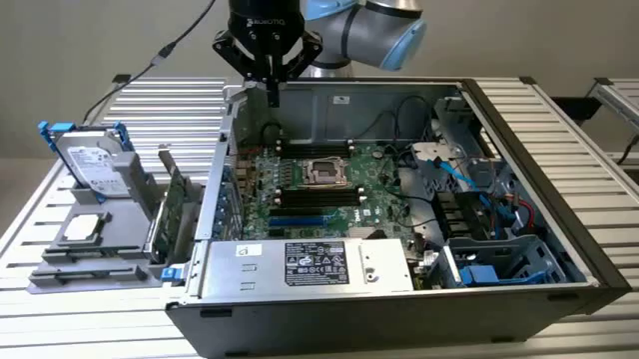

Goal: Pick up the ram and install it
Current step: 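Reach for the ram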

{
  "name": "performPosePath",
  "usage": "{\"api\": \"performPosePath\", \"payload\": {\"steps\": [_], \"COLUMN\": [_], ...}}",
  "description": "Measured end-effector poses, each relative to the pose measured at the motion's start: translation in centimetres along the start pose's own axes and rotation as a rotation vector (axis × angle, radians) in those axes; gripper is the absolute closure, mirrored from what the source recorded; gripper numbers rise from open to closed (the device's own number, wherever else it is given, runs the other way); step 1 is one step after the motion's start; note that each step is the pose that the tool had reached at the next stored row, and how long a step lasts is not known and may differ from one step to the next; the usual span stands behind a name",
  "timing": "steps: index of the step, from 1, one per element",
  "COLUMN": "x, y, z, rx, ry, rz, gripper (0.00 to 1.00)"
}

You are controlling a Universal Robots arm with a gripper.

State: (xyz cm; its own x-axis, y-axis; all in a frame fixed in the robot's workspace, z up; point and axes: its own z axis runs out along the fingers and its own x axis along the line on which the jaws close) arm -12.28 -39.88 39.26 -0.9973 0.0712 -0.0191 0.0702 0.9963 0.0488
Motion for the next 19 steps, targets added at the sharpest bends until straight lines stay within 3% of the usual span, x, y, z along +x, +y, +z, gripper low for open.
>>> {"api": "performPosePath", "payload": {"steps": [15, 19], "x": [0.1, 1.8], "y": [-0.07, -0.72], "z": [-0.02, -0.08], "rx": [0.0002, 0.0001], "ry": [0.0002, 0.0001], "rz": [0.000, 0.000], "gripper": [0.89, 0.89]}}
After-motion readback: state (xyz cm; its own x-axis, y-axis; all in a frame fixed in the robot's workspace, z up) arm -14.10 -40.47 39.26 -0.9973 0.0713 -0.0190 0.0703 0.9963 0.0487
